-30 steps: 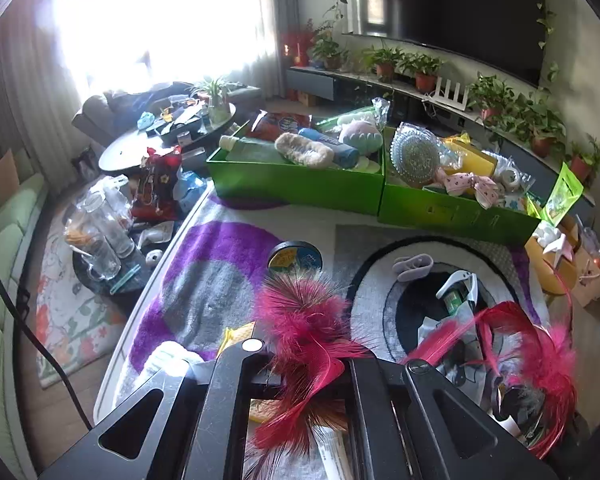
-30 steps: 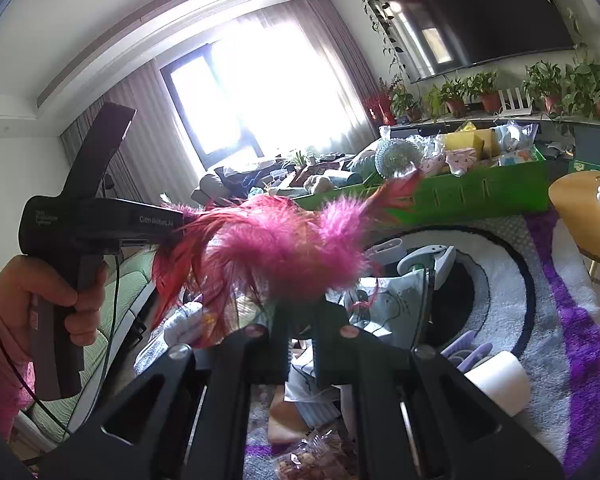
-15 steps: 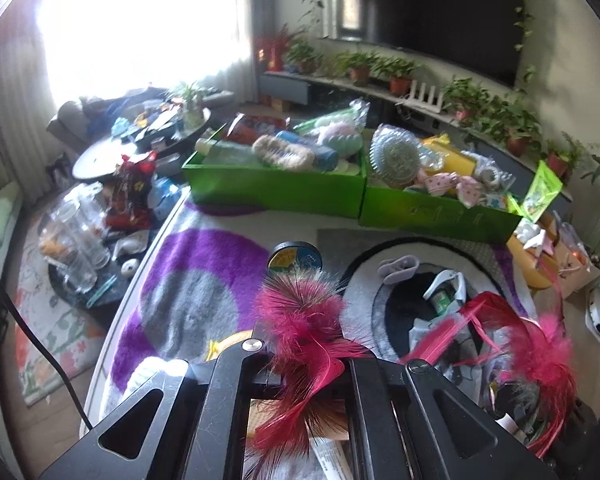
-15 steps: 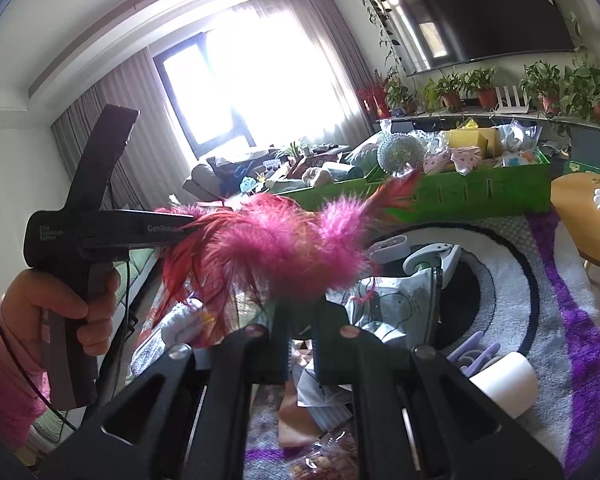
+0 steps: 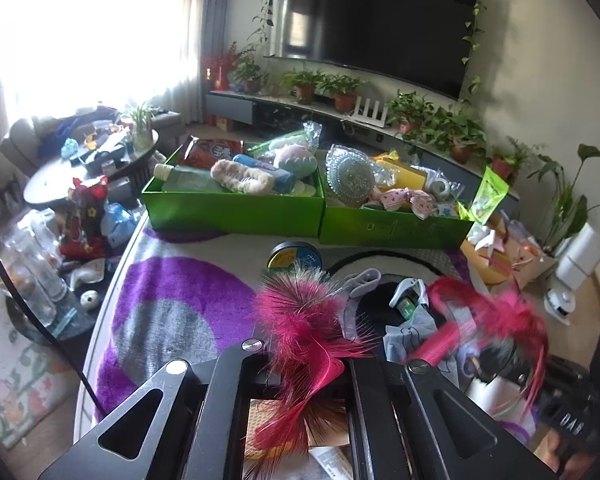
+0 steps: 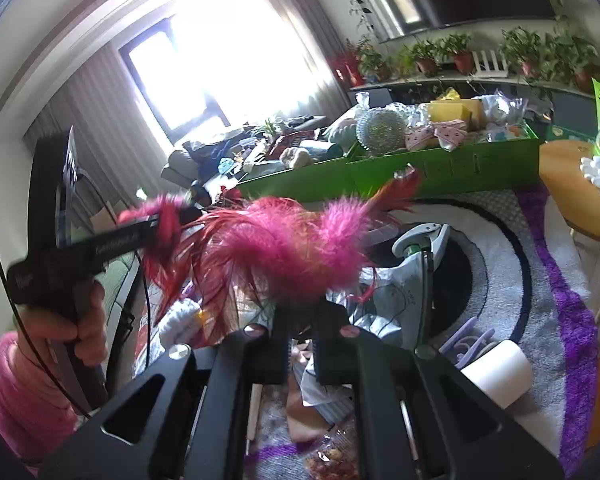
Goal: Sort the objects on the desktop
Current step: 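Bring both held feather toys over the green boxes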
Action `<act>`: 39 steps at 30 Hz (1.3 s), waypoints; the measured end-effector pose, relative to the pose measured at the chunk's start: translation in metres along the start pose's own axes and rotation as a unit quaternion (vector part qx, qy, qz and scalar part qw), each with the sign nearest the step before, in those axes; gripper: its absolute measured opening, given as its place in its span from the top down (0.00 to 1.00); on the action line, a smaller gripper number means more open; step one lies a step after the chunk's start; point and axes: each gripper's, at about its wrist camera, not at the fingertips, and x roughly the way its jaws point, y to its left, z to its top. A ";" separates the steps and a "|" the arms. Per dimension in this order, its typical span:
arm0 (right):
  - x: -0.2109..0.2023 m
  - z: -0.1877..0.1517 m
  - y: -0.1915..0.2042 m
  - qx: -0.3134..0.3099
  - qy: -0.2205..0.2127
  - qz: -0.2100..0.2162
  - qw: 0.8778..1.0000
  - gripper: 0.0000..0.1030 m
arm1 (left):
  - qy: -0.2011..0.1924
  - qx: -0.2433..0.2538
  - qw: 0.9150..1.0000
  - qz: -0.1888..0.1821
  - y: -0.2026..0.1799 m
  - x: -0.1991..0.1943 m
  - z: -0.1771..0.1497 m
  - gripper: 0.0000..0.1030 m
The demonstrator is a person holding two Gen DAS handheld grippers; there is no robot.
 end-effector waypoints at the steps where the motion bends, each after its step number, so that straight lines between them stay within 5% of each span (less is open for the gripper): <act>1: 0.001 0.002 0.001 0.001 0.001 -0.001 1.000 0.92 | -0.001 0.001 1.000 -0.001 0.003 0.000 -0.001 0.97; 20: 0.032 0.061 0.040 0.021 0.060 0.031 0.997 0.92 | -0.017 0.020 0.999 -0.042 0.043 -0.009 0.013 0.97; 30: 0.056 0.101 0.049 0.020 0.067 0.014 0.997 0.92 | -0.030 0.020 0.998 -0.043 0.059 -0.009 0.038 0.97; 39: 0.087 0.133 0.042 0.035 0.081 -0.003 0.996 0.92 | -0.002 0.031 0.998 -0.062 0.059 0.019 0.068 0.97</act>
